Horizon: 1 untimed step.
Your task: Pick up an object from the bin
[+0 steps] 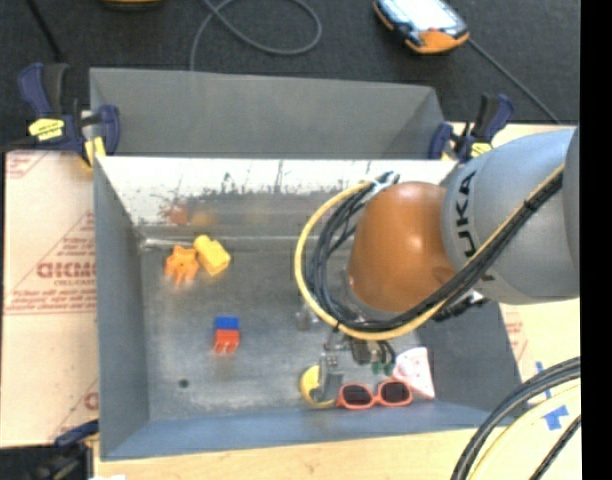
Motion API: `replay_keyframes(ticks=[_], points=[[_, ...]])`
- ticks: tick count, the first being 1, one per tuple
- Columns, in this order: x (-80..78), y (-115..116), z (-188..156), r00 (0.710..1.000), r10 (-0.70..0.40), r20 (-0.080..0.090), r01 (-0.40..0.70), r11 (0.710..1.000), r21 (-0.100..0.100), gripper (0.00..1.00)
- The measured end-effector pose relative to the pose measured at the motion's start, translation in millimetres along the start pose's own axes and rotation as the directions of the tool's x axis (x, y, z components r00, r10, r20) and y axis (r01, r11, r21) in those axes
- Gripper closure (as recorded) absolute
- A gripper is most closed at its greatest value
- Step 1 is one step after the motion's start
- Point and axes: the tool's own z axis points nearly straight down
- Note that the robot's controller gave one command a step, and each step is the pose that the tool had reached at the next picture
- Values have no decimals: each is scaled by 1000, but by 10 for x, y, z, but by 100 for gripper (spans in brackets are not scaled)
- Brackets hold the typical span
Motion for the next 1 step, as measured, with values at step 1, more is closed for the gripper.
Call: replay_keyframes(ticks=[1], points=[[-20, 0, -40, 1000, 1, 8, -1, 1000, -1, 0]])
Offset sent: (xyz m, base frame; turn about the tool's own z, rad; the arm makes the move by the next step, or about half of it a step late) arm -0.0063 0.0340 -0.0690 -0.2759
